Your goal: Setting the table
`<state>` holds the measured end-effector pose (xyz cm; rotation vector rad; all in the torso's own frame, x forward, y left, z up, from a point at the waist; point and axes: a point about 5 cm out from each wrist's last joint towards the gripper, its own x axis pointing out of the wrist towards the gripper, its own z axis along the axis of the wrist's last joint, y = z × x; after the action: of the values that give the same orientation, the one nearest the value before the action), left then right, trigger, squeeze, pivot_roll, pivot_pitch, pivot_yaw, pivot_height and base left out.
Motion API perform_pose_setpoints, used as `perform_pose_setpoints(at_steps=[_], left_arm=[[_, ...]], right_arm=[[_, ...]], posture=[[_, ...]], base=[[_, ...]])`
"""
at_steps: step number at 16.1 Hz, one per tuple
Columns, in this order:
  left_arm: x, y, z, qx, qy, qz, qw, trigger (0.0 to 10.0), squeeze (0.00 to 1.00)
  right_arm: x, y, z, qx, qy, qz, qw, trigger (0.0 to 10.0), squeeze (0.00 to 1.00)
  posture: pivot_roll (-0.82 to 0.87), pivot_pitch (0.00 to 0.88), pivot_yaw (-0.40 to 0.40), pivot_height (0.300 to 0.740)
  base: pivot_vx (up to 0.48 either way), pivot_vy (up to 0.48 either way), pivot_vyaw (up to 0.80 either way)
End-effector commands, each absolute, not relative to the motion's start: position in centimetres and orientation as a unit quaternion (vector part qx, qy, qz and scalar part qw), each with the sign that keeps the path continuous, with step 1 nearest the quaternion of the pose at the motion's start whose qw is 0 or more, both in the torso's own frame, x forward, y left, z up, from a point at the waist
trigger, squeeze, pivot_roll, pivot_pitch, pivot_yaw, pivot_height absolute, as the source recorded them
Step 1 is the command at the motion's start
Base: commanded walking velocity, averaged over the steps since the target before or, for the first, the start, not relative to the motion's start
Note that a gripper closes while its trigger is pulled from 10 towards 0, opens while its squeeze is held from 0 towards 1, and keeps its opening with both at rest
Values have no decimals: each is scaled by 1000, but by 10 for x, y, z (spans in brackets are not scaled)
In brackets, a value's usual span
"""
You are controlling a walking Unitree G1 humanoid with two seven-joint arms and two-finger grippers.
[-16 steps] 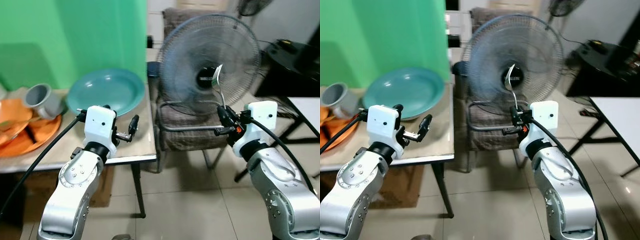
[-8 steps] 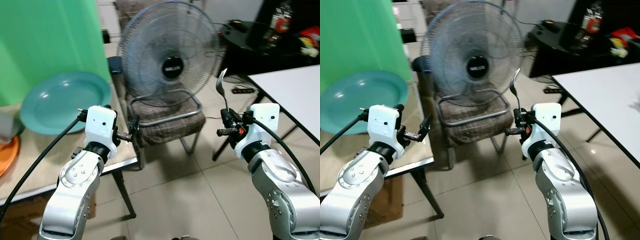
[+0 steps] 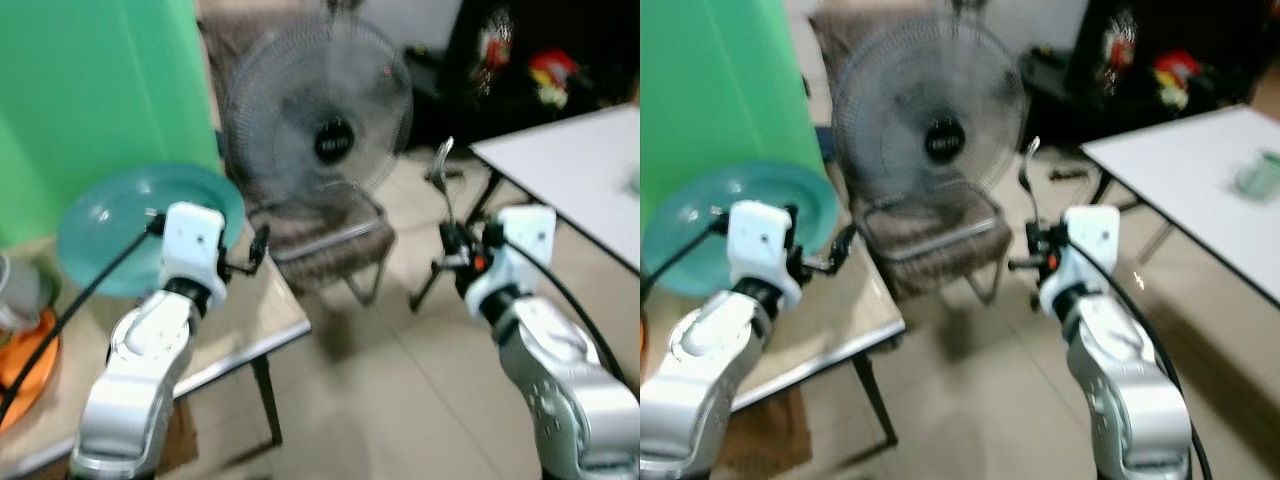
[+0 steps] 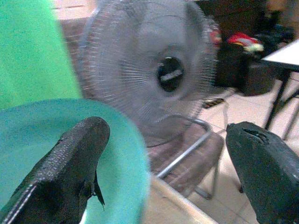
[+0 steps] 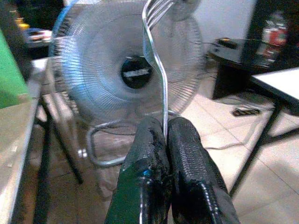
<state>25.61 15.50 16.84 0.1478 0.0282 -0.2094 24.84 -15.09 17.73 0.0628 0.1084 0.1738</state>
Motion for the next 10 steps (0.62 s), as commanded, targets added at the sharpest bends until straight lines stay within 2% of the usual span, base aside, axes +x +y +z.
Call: perform_pose_setpoints(at_steps=[1,3,5,9,10], left_arm=[[257,146,168,69,14,-123,990,10000,0],[257,147,170,82,8,-120,989,10000,0],[259,146,170,82,10,-128,988,10000,0],[260,143,170,74,16,-138,988,10000,0],[261,143,170,73,15,-138,988,10000,0]], right_arm=[[247,-160,177,24,56,66,996,10000,0],[247,-160,178,24,55,65,996,10000,0],[246,-160,177,26,56,61,996,10000,0],[245,-160,177,30,56,53,997,10000,0],[245,-159,177,30,56,53,997,10000,0]], posture=[[99,0,-11,740],[98,0,-10,740],[95,0,-1,740],[88,0,11,740],[85,0,15,740]], base=[[0,480,-800],[0,159,-800],[0,-450,-800],[0,476,-800],[0,0,-800]])
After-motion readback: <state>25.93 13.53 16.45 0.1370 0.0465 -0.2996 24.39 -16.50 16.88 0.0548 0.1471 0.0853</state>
